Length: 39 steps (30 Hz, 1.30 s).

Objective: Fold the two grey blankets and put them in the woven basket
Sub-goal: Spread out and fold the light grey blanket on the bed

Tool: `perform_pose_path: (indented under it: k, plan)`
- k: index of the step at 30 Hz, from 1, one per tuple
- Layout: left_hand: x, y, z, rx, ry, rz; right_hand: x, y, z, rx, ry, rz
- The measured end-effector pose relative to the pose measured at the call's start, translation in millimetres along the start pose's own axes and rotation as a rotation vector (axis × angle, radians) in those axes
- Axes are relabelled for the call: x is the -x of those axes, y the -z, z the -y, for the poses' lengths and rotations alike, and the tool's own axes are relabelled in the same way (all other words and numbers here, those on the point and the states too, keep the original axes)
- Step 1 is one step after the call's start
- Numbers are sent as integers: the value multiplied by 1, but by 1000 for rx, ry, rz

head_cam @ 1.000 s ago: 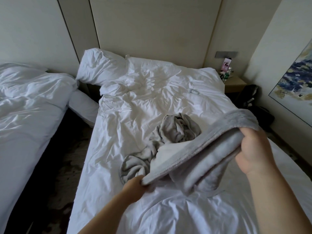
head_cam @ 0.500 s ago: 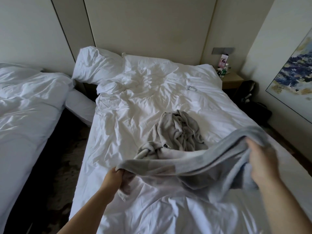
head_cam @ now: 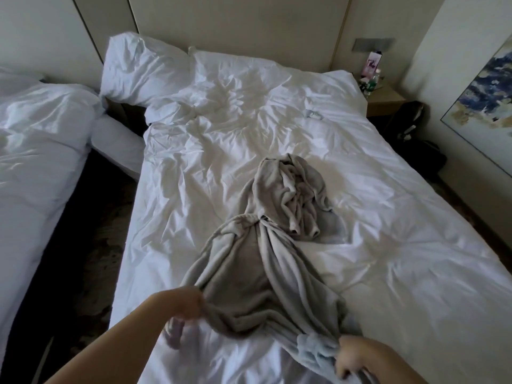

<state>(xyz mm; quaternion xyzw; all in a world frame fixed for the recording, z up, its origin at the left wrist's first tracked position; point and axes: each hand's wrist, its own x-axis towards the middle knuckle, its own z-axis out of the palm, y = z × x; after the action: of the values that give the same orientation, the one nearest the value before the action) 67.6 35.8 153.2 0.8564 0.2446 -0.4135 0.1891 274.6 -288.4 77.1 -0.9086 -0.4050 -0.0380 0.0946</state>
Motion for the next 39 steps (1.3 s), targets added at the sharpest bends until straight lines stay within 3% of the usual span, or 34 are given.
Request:
perform_pose_path:
  k: [2, 3, 4, 5, 7, 8, 9, 10, 11, 12, 14, 15, 16, 17, 20, 21, 22, 24, 27, 29, 32, 39]
  plan:
    - [-9, 30, -5, 325, 15, -335, -40, 49, 13, -496, -235, 376]
    - [-13, 47, -8, 472, 42, -555, -56, 57, 10, -656, -387, 325]
    - [-18, 65, -12, 595, 81, -765, -77, 69, 15, -663, -413, 83]
    - [-23, 79, -17, 699, 102, -935, -95, 73, 8, -580, -562, 22]
    - [-36, 94, -25, 781, 89, -1114, -120, 75, 3, -523, -612, -272]
    - [-42, 95, -31, 754, 85, -1104, -125, 76, 5, -471, -575, -346]
    - [-51, 90, -35, 675, 83, -1005, -129, 72, 9, -449, -558, -311]
    - [-59, 82, -39, 484, 78, -793, -126, 62, 11, -419, -535, -158]
    - [-66, 72, -41, 240, 60, -478, -120, 52, 14, -312, -475, 118]
    - [-70, 60, -43, 38, 60, -116, -112, 38, 14, -166, -381, 501]
    - [-75, 50, -47, -118, 117, 567, -102, 19, 10, 65, -282, 1349]
    - [-80, 52, -49, -116, 149, 770, -104, 13, 8, 132, -234, 1648]
    - [-87, 58, -50, -102, 176, 801, -113, 8, 7, 144, -202, 1728]
    - [-99, 64, -48, -66, 178, 665, -124, 1, 7, 93, -198, 1610]
    - [-148, 84, -47, 323, 207, -139, -174, -26, 20, -227, -371, 712]
    - [-163, 90, -47, 412, 198, -334, -193, -35, 30, -319, -373, 545]
    - [-179, 93, -45, 460, 189, -431, -209, -46, 41, -378, -334, 513]
    - [-212, 89, -41, 500, 141, -424, -229, -77, 62, -411, -210, 640]
    - [-254, 55, -45, 287, 152, -226, -223, -133, 79, -167, -96, 914]
    - [-269, 26, -48, 207, 245, -171, -211, -159, 77, -75, -74, 883]
    - [-276, -1, -54, 215, 320, -199, -205, -172, 67, -165, -186, 745]
    - [-256, -10, -60, 126, 173, 33, -193, -146, 37, -275, -315, 1019]
